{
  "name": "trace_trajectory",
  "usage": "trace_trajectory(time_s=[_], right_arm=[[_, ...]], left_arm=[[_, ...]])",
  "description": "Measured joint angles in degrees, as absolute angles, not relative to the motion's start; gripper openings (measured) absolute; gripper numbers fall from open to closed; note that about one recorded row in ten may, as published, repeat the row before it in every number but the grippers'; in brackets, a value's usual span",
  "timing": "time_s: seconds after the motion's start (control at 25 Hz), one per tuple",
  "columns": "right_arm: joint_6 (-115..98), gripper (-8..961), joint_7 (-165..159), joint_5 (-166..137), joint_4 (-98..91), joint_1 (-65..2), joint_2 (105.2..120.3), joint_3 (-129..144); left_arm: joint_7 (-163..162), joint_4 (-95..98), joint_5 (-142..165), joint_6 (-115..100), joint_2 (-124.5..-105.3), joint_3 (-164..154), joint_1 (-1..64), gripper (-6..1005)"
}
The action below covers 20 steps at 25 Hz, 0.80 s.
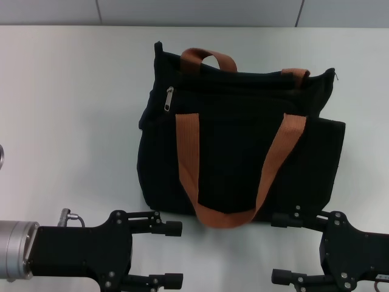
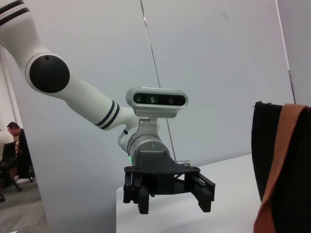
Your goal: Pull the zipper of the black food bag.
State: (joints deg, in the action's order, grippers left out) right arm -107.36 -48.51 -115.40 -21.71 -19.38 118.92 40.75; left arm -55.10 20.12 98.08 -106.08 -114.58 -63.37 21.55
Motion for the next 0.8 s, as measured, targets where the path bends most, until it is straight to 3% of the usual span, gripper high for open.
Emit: trace_trajectory(time_s=[0.8], right_arm=[[-107.13, 824, -48.51, -115.12, -21.8, -19.42, 118.91, 40.57]], left_arm=[[-55.03, 20.12, 97.74, -109.48, -114.65, -60.44, 21.26, 732]])
